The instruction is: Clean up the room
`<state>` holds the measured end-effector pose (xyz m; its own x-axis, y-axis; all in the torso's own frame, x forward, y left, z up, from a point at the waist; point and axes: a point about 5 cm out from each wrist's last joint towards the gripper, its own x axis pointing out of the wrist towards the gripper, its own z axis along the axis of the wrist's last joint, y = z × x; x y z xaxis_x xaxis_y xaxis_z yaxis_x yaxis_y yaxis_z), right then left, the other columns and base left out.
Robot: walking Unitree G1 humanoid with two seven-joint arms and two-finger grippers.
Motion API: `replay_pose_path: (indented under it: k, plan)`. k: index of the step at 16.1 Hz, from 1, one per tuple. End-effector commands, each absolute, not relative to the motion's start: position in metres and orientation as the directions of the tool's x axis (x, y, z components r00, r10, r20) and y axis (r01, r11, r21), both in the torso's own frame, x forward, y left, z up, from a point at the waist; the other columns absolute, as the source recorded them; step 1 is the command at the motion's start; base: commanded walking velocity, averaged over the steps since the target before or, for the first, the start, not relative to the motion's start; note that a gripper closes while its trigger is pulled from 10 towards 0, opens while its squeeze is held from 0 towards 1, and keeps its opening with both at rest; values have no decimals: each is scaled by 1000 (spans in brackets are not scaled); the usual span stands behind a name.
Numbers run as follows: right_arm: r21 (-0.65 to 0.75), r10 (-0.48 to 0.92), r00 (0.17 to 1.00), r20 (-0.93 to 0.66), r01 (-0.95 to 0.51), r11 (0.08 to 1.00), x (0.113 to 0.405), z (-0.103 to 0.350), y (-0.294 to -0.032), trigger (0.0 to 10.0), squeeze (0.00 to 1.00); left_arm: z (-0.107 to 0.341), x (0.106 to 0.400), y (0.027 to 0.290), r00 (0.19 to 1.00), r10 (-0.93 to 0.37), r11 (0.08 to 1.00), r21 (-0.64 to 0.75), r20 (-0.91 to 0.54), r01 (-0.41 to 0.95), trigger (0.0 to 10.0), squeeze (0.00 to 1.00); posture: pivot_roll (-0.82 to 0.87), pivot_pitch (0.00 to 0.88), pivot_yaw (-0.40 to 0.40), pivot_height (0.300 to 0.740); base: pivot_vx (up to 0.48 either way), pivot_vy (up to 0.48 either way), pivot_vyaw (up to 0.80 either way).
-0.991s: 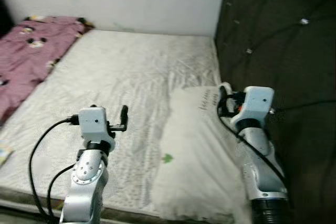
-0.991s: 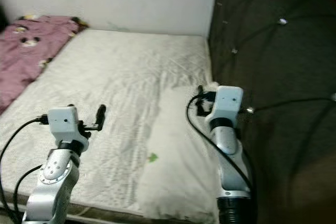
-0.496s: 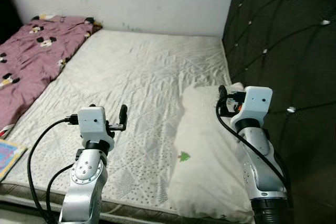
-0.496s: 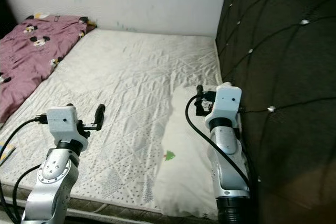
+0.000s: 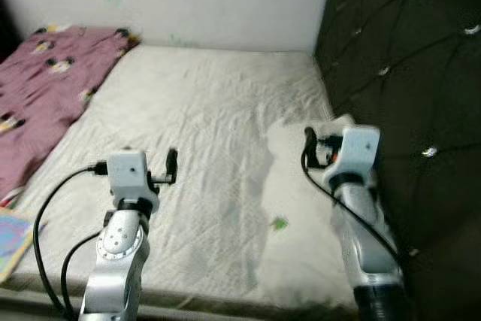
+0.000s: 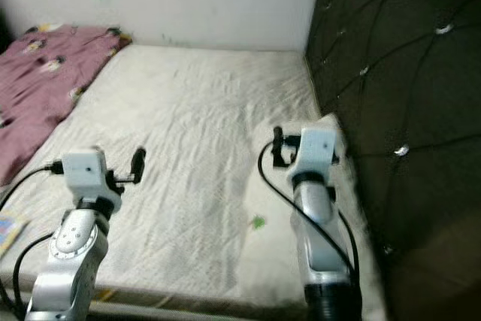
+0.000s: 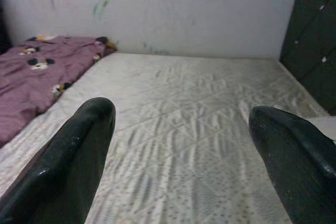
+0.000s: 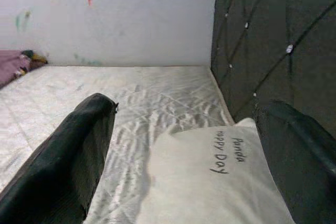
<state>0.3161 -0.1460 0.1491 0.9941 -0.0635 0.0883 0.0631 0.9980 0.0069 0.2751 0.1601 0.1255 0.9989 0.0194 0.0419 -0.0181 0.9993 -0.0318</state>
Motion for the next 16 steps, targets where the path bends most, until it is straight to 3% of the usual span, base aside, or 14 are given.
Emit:
replay_pose_path:
  k: [1, 5, 16]
  plan:
    - [1, -84, 993, 81, 85, 996, 315, 147, -152, 10000, 0, 124, 275, 157, 999, 11, 999, -33, 38, -10, 10000, 0, 23, 0, 54, 740, 0, 431, 0]
    - [-1, -82, 993, 79, 82, 997, 316, 147, -151, 10000, 0, 124, 275, 157, 999, 13, 999, -33, 40, -11, 10000, 0, 23, 0, 53, 740, 0, 410, 0]
    - [0, 2, 997, 79, -2, 1000, 322, 155, -129, 10000, 0, 144, 286, 137, 993, -1, 999, -43, 119, 7, 10000, 0, 28, 22, 9, 740, 0, 0, 0]
